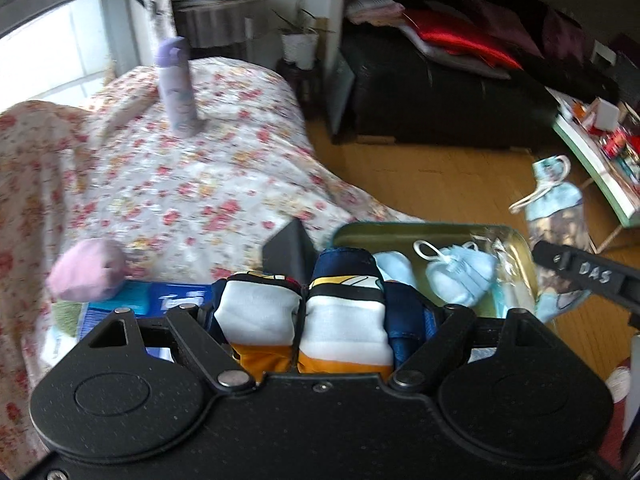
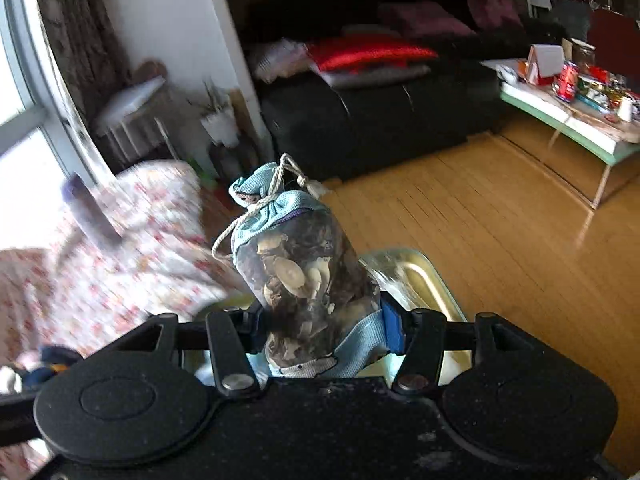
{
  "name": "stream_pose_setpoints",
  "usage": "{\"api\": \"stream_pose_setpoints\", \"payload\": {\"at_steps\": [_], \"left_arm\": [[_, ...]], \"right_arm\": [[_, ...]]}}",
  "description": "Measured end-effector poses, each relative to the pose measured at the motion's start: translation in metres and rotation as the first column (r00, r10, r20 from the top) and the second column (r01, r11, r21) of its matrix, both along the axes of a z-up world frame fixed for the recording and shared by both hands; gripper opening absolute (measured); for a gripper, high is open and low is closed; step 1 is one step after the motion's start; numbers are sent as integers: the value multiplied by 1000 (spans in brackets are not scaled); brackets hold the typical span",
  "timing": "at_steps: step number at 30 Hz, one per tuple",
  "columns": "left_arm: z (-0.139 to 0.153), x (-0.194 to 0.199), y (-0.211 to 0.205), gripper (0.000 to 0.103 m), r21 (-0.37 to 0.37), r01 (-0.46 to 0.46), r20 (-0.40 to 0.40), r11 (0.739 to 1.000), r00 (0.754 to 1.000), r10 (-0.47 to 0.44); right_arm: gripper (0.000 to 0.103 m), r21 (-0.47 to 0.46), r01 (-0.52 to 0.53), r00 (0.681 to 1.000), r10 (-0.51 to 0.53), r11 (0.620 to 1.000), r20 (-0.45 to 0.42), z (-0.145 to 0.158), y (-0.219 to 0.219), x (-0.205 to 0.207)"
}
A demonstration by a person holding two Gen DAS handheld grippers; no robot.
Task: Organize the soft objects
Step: 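Carry the socks and nut pouch over the tray and release both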
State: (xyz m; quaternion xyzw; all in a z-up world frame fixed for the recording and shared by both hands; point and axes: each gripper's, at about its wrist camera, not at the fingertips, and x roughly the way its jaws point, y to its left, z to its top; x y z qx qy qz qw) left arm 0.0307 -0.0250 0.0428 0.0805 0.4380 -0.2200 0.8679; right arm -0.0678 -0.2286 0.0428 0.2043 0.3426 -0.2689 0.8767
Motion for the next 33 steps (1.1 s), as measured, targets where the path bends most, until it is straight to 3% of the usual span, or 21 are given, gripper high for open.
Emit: {"api": "stream_pose_setpoints", "payload": {"at_steps": [9, 21, 24, 29, 33], "left_arm": [[-25, 2, -38, 83, 32, 59, -55, 998, 997, -57], [-42, 1, -39, 86, 30, 67, -114, 997, 991, -64], [-38, 1, -41, 89, 15, 81, -94, 997, 992, -79], [-25, -7, -45, 95, 29, 98, 16, 995, 995, -99], [-27, -6, -40, 95, 26, 93, 10, 995, 996, -93]], "right_arm": [[54, 45, 60, 998, -60, 997, -11, -9, -12, -6], [54, 80, 63, 998, -61, 995, -31, -16, -14, -1], [54, 87, 62, 998, -60, 994, -32, -14, -19, -3], [55, 87, 58, 998, -55, 994, -42, -15, -21, -1], [55, 80, 43, 998, -39, 996, -54, -16, -18, 3]]}}
